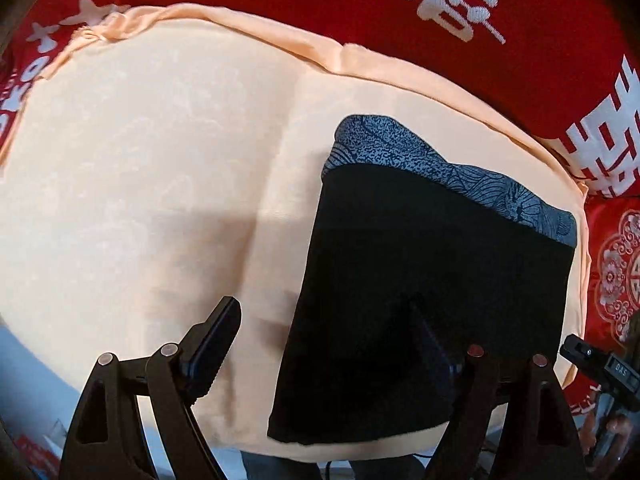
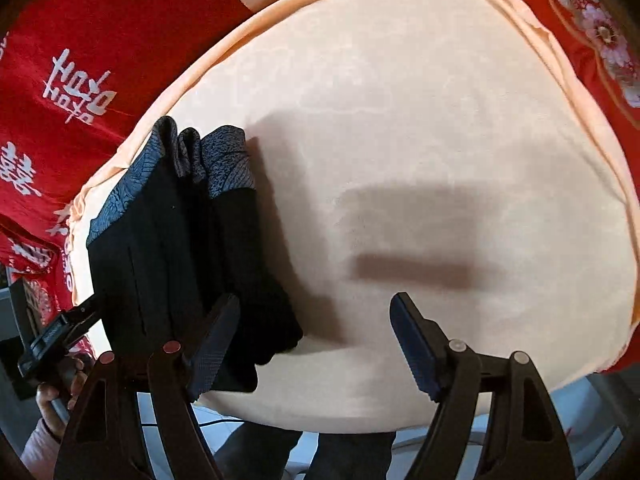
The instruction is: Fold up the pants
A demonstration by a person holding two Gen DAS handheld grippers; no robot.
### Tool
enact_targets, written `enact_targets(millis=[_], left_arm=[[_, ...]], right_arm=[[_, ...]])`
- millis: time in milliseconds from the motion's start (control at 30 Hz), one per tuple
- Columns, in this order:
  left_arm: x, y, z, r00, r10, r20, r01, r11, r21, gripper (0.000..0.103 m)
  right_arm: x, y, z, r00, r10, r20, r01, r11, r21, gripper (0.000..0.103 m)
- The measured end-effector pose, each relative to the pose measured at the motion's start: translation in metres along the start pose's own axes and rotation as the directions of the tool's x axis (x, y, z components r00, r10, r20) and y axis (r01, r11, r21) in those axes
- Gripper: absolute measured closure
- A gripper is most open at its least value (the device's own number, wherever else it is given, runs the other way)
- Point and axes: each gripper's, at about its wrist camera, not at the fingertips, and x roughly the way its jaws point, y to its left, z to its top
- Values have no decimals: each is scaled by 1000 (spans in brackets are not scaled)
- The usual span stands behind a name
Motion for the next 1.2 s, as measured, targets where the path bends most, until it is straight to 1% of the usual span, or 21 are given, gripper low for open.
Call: enact_targets(millis=[100, 200, 300, 400, 500, 733, 767, 867, 1033, 1200], left_arm=[[-14, -2, -9, 1000, 15, 15, -14, 1000, -19, 18], [-30, -10, -21, 999, 32, 32, -32, 999, -10, 18], [-38, -20, -33, 999, 26, 20, -26, 1000, -5, 18], [-49, -26, -46, 999, 32, 17, -33, 999, 25, 18], [-60, -31, -58, 998, 57, 16, -58, 996, 72, 18], [-84, -35, -85, 994, 103, 26, -106, 981, 162, 18], [-87, -35, -89, 993, 110, 29, -114, 978, 176, 18], [-92, -36, -98, 991, 132, 25, -134, 971, 200, 18], [-102, -42, -108, 990, 137, 45, -143, 960, 241, 18], [-110, -49, -113, 990, 130, 58, -141, 951, 275, 18]], right_arm=[[-6, 7, -3, 1000, -20, 2, 20, 999, -32, 21], [-12, 21, -9, 999, -41, -3, 41, 996, -81, 20], [-18, 37, -18, 999, -53, -3, 53, 990, -128, 20], [-24, 53, -28, 999, -50, 7, 51, 988, -144, 20], [-31, 68, -39, 998, -50, 27, 53, 988, -144, 20], [-46, 106, -77, 991, -102, 87, 116, 976, -183, 18], [-48, 110, -81, 990, -106, 93, 122, 975, -185, 17], [-52, 121, -94, 988, -117, 98, 134, 973, -187, 1], [-63, 135, -112, 983, -133, 124, 157, 966, -206, 1], [-71, 145, -122, 976, -160, 148, 189, 958, -215, 1]])
